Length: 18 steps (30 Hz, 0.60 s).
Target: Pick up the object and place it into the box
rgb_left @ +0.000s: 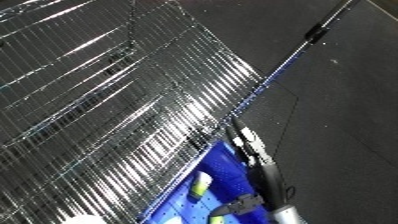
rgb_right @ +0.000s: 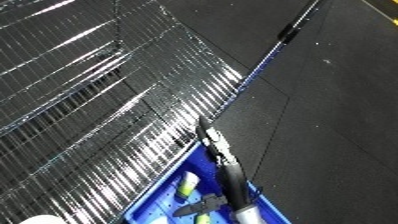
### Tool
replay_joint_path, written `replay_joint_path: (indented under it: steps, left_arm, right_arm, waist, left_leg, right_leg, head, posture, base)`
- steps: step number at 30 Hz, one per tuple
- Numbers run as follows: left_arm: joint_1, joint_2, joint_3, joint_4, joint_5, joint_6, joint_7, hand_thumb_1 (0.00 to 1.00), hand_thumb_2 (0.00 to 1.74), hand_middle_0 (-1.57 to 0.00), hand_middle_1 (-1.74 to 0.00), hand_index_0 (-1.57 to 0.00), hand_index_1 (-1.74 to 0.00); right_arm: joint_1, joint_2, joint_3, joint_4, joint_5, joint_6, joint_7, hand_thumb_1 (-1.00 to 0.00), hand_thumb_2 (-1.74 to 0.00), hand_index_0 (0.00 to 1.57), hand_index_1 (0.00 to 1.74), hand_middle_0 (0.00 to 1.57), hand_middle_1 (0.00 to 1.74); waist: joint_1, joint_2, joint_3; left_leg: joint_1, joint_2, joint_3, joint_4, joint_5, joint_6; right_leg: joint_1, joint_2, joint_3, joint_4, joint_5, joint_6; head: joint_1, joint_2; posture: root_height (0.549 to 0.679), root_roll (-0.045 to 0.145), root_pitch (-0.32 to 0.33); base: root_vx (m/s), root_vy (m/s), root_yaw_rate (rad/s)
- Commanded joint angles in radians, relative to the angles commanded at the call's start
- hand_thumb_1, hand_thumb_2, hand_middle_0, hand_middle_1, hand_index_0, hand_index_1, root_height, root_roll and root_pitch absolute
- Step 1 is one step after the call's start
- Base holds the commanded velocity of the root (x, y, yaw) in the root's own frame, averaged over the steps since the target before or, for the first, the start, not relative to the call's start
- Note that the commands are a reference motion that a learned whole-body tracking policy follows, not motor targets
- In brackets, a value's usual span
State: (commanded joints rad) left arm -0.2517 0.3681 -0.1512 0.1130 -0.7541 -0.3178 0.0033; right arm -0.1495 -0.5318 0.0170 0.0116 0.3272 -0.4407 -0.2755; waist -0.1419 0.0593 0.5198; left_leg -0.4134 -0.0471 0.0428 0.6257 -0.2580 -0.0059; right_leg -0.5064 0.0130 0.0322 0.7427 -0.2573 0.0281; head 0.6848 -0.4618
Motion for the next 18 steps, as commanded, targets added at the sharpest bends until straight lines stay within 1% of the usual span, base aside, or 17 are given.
replay_joint_path:
  steps: [5, 6, 10, 13, 18]
  left_arm:
    - [-0.004, 0.007, 0.006, -0.001, 0.0, 0.023, 0.002, 1.0, 1.74, -1.57, -1.74, -1.57, -1.74]
    - [-0.003, 0.009, 0.008, 0.0, 0.0, 0.03, -0.001, 1.0, 1.74, -1.57, -1.74, -1.57, -1.74]
    - [0.005, 0.017, 0.017, 0.005, 0.002, 0.055, -0.02, 1.0, 1.74, -1.57, -1.74, -1.57, -1.74]
    - [0.013, 0.024, 0.024, 0.006, 0.003, 0.07, -0.033, 1.0, 1.74, -1.57, -1.74, -1.57, -1.74]
    - [0.027, 0.032, 0.033, -0.002, 0.005, 0.09, -0.048, 1.0, 1.74, -1.57, -1.74, -1.57, -1.74]
  right_arm:
    - [-0.047, 0.016, 0.034, 0.005, -0.007, 0.044, 0.032, 0.0, 0.0, 0.0, 0.0, 0.0, 0.0]
    - [-0.057, 0.021, 0.043, 0.006, -0.011, 0.052, 0.036, 0.0, 0.0, 0.0, 0.0, 0.0, 0.0]
    - [-0.084, 0.043, 0.072, 0.007, -0.023, 0.074, 0.054, 0.0, 0.0, 0.0, 0.0, 0.0, 0.0]
    - [-0.092, 0.057, 0.082, 0.01, -0.026, 0.084, 0.067, 0.0, 0.0, 0.0, 0.0, 0.0, 0.0]
    - [-0.102, 0.075, 0.095, 0.018, -0.037, 0.093, 0.084, 0.0, 0.0, 0.0, 0.0, 0.0, 0.0]
  waist:
    - [0.032, -0.006, -0.002]
    - [0.039, -0.008, -0.003]
    - [0.067, -0.021, -0.008]
    - [0.084, -0.03, -0.012]
    - [0.108, -0.037, -0.017]
  left_leg:
    - [-0.016, -0.005, -0.015, 0.025, -0.004, 0.0003]
    - [-0.019, -0.006, -0.018, 0.031, -0.006, 0.0004]
    - [-0.032, -0.011, -0.033, 0.057, -0.011, 0.0023]
    - [-0.039, -0.014, -0.042, 0.072, -0.015, 0.0037]
    - [-0.049, -0.019, -0.054, 0.098, -0.02, 0.006]
  right_leg:
    - [0.0, -0.0067, -0.015, 0.025, -0.012, -0.0061]
    - [0.001, -0.0081, -0.019, 0.032, -0.015, -0.0075]
    - [0.004, -0.0111, -0.035, 0.054, -0.025, -0.0115]
    - [0.008, -0.0131, -0.043, 0.064, -0.029, -0.0122]
    - [0.011, -0.0171, -0.056, 0.081, -0.037, -0.0125]
  head:
    - [-0.066, -0.039]
    - [-0.093, -0.059]
    - [-0.152, -0.094]
    - [-0.183, -0.118]
    - [-0.247, -0.149]
  posture:
    - [0.641, 0.09, 0.052]
    - [0.64, 0.09, 0.049]
    - [0.637, 0.086, 0.037]
    - [0.636, 0.083, 0.03]
    - [0.634, 0.078, 0.019]
  base:
    - [0.023, -0.047, 0.166]
    - [0.046, -0.066, 0.222]
    - [0.058, -0.075, 0.207]
    - [0.055, -0.063, 0.163]
    - [0.056, -0.041, 0.142]
